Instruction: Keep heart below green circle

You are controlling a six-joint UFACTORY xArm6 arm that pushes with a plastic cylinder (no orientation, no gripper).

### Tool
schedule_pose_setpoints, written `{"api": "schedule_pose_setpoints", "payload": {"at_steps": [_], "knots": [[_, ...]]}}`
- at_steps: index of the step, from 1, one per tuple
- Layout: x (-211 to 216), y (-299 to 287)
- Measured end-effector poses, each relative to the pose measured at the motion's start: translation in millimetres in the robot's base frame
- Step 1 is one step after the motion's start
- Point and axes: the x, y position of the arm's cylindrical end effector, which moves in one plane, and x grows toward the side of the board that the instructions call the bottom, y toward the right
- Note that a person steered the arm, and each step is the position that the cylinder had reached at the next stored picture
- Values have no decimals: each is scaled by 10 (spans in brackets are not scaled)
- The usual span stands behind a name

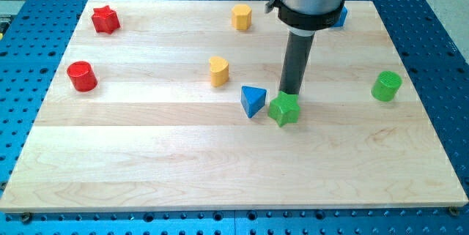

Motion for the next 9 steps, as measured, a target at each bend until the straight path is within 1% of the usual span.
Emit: {"api": "schedule_pose_setpoints", "payload": {"at_steps": [1, 2, 3, 4, 5, 6, 7, 8, 9], "knots": [[-3, -373], [-194, -623], [-553, -657], [-515, -1440], [-58, -2215], [202, -2159], [202, -2033], [2, -2205], [-193, -2125]]}}
